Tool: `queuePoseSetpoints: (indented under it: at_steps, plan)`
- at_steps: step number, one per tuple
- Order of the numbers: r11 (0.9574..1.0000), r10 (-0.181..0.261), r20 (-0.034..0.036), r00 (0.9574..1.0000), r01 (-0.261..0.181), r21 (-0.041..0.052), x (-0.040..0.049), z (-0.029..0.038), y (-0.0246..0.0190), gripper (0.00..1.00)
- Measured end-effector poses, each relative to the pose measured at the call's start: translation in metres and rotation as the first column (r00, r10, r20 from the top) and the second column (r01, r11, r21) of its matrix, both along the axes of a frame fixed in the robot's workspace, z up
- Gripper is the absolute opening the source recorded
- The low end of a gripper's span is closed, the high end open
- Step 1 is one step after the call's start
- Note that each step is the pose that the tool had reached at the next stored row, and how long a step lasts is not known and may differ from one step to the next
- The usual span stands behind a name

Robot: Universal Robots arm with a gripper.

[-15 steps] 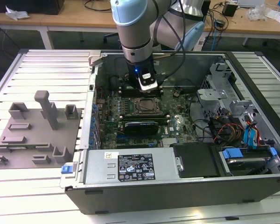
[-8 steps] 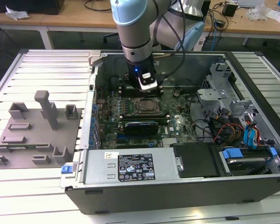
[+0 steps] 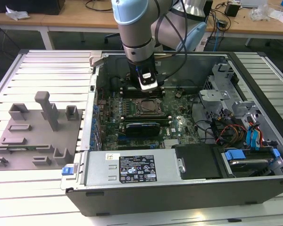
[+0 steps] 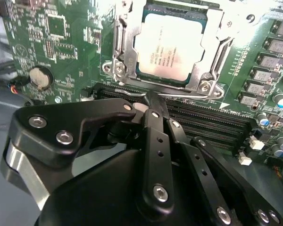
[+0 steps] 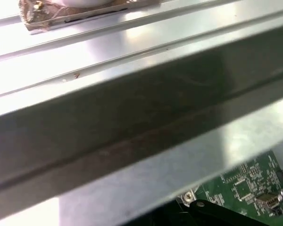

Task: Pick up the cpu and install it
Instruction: 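Install the first cpu locking lever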

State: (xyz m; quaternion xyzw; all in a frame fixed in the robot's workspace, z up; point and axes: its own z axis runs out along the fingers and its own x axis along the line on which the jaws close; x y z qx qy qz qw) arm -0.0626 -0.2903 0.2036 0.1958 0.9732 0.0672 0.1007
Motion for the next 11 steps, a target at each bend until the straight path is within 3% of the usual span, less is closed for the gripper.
queuePoseSetpoints:
  at_steps: [11]
  plan:
    - [0.9963, -0.086, 0.0, 0.9963, 0.086, -0.0001, -0.0012, -0.0013, 0.003, 0.11]
